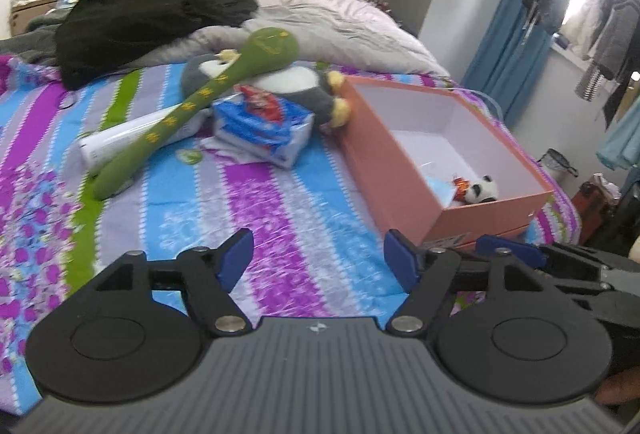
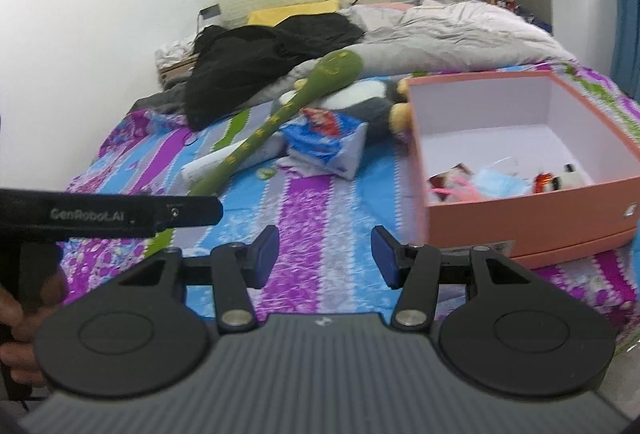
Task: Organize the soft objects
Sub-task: 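Withdraw both open tools from the box back toward the bed, then grasp the white cloth with the left tool while the right tool grasps the blue-red plastic packet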
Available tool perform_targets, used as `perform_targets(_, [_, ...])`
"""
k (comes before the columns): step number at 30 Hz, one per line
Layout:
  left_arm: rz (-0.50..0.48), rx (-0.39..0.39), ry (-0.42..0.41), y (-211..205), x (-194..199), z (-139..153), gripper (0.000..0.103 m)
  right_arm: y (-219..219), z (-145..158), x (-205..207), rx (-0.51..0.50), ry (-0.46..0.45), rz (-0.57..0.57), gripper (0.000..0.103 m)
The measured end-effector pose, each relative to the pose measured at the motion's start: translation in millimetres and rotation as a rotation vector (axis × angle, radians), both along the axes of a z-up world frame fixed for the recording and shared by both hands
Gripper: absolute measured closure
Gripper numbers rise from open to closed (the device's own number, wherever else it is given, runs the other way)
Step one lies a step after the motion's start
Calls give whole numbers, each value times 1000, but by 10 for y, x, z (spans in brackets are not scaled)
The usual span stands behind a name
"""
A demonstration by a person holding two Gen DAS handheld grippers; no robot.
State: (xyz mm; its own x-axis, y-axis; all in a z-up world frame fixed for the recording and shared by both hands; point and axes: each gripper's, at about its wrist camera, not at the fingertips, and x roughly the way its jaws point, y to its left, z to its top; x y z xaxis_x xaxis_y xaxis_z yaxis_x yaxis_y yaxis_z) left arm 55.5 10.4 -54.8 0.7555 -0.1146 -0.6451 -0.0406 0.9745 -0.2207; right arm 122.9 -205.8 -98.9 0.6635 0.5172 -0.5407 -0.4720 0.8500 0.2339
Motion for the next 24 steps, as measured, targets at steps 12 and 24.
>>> perform_targets(12, [91,-9,46,537,307,-438,13,441,-200,348,-8,50,36,49])
perform_targets(24, [148,34,127,1103,1131,-1078,14,831,-633,1099,31,105,28,49])
